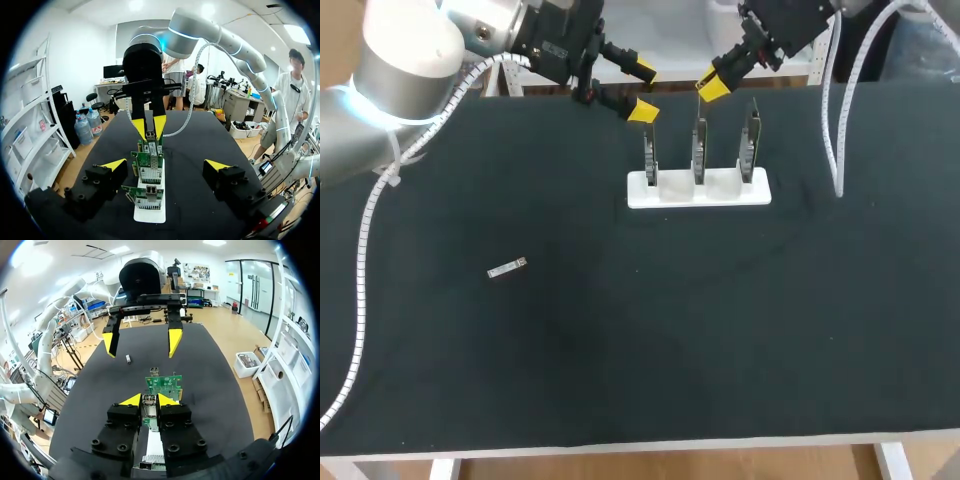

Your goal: Pick up the optical module with the left hand, and insert it into the network port with the right hand.

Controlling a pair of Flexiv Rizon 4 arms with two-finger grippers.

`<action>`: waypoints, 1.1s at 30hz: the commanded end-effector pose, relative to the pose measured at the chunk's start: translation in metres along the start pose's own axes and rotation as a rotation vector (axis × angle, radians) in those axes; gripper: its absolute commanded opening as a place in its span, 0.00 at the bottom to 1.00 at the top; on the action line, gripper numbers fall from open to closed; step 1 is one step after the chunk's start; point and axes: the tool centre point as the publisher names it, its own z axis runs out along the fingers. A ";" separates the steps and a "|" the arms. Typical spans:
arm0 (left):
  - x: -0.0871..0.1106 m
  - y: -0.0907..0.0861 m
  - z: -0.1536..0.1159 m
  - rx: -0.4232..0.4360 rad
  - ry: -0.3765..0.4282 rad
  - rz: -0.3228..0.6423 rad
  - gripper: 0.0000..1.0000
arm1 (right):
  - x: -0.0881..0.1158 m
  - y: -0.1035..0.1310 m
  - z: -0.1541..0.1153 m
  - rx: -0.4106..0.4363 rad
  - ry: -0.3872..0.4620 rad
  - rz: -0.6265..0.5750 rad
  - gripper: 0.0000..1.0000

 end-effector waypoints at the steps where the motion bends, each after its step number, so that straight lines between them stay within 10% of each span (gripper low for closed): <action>1: 0.000 0.001 0.000 0.002 0.001 0.001 1.00 | -0.001 -0.007 -0.001 -0.098 0.005 -0.001 0.00; 33: 0.000 0.001 0.000 0.002 0.001 0.001 1.00 | 0.010 -0.009 0.009 -0.110 0.034 0.024 0.00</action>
